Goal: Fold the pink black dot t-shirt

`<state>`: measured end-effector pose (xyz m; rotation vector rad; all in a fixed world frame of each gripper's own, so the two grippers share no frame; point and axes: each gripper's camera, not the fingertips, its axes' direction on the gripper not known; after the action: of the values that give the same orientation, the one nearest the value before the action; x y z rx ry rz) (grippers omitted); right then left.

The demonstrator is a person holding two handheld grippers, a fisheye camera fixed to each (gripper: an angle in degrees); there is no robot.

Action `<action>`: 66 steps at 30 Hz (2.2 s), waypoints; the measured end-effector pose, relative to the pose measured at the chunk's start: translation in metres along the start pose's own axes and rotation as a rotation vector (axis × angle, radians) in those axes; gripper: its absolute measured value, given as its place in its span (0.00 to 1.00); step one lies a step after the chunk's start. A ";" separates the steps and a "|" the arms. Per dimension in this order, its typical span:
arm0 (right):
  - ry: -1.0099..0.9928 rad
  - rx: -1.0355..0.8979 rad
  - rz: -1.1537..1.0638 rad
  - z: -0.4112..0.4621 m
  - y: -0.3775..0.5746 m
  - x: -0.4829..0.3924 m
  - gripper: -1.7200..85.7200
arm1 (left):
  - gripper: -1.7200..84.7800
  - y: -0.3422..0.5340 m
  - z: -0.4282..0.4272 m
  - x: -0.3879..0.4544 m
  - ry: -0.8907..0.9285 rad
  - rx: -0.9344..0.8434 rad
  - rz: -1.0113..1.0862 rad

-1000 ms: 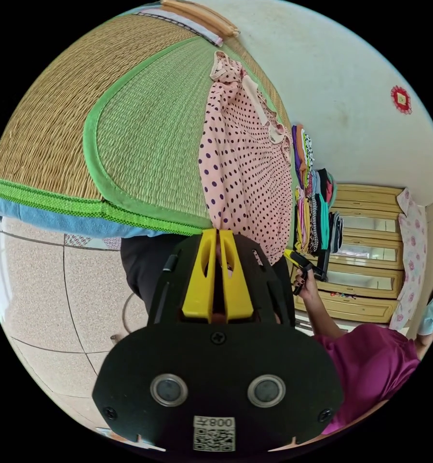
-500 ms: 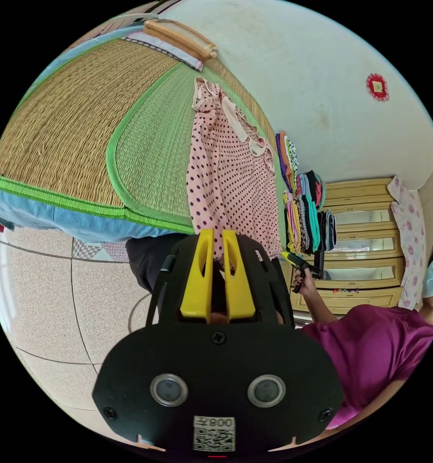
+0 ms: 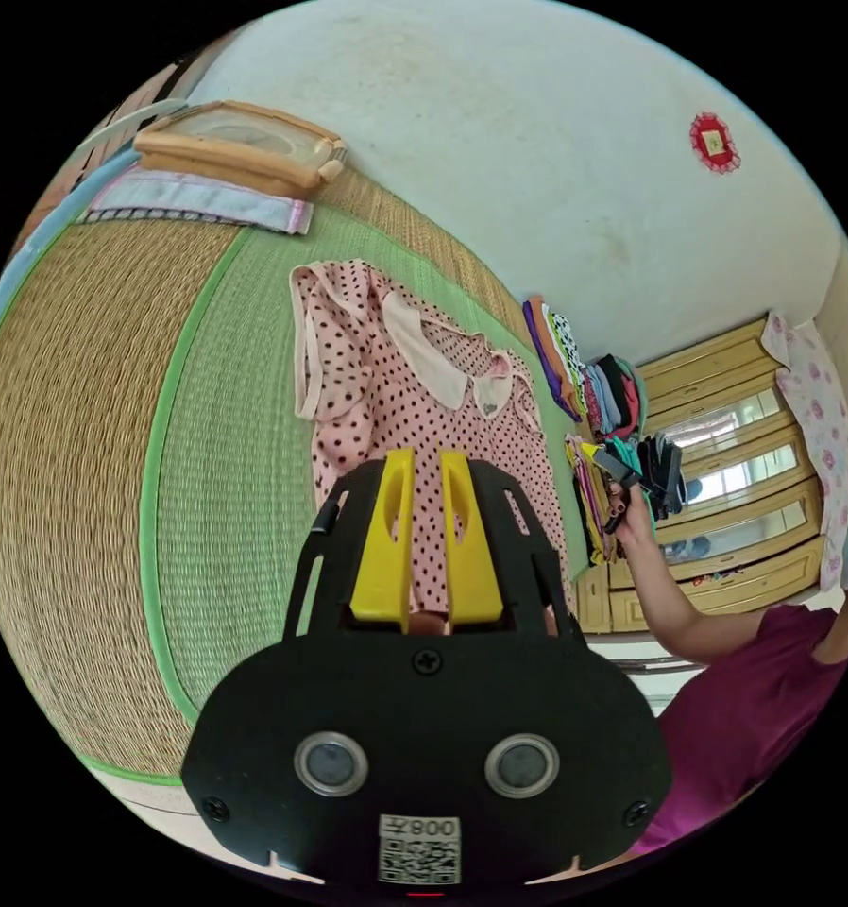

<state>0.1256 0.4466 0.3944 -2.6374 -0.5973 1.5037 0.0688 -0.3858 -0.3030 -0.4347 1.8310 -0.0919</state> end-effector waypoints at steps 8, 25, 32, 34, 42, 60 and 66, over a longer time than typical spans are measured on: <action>0.260 -0.032 -0.219 0.094 -0.095 -0.047 0.14 | 0.08 -0.095 0.064 -0.010 -0.019 -0.013 0.069; 0.185 0.008 -0.078 0.070 -0.114 0.051 0.02 | 0.07 -0.179 0.121 -0.036 -0.083 -0.033 0.089; 0.098 -0.058 0.078 0.086 -0.106 0.119 0.03 | 0.07 -0.210 0.138 -0.039 -0.097 -0.037 0.093; 0.068 -0.060 0.116 0.092 -0.104 0.130 0.04 | 0.07 -0.222 0.144 -0.038 -0.104 -0.042 0.106; -0.042 -0.015 0.224 0.090 -0.094 0.166 0.08 | 0.08 -0.257 0.159 -0.038 -0.154 -0.027 0.116; -0.034 -0.198 -0.019 0.142 -0.034 0.093 0.04 | 0.03 -0.294 0.172 -0.042 -0.407 -0.026 0.121; -0.059 -0.134 0.055 0.124 -0.017 0.125 0.02 | 0.03 -0.294 0.167 -0.043 -0.431 -0.011 0.096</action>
<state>0.0733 0.4876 0.2308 -2.7374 -0.6566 1.6164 0.3089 -0.6173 -0.2321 -0.3419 1.4251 0.0738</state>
